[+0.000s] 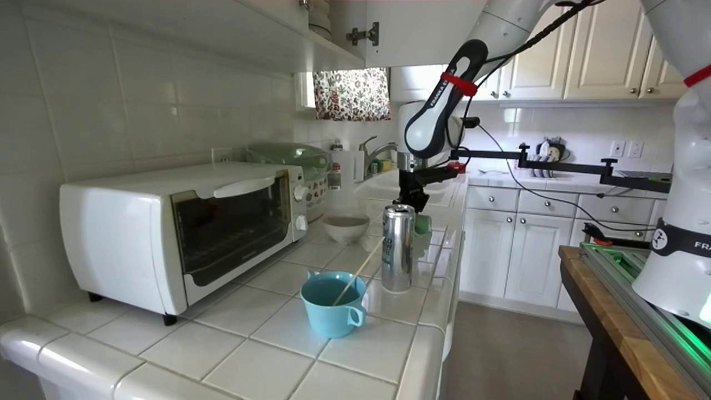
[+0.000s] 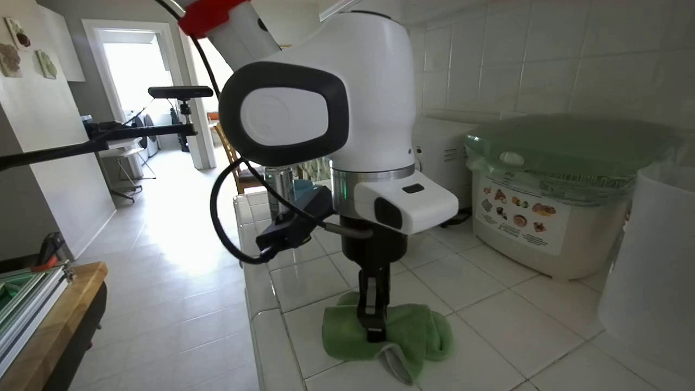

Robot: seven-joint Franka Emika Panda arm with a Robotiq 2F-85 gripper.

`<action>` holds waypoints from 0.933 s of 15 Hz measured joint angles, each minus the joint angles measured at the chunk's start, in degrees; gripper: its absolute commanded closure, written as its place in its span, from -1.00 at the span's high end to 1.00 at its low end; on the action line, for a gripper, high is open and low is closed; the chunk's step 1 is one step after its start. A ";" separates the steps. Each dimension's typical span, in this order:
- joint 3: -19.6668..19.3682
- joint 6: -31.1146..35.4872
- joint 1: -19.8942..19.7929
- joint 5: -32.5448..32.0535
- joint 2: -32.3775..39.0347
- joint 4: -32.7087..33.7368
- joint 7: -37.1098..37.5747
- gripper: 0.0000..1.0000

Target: Wipe the counter with the green cloth

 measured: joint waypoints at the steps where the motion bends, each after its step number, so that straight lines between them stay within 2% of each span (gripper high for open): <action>1: 0.44 0.00 0.47 0.00 -0.04 0.00 0.03 -0.97; 8: 4.50 -0.03 6.36 -0.07 -0.65 -0.26 0.03 -0.97; 11: 3.61 -0.06 6.00 -0.06 -0.78 -0.46 0.04 -0.97; 14: 0.10 -0.06 3.74 -0.05 -0.84 -1.16 0.05 -0.97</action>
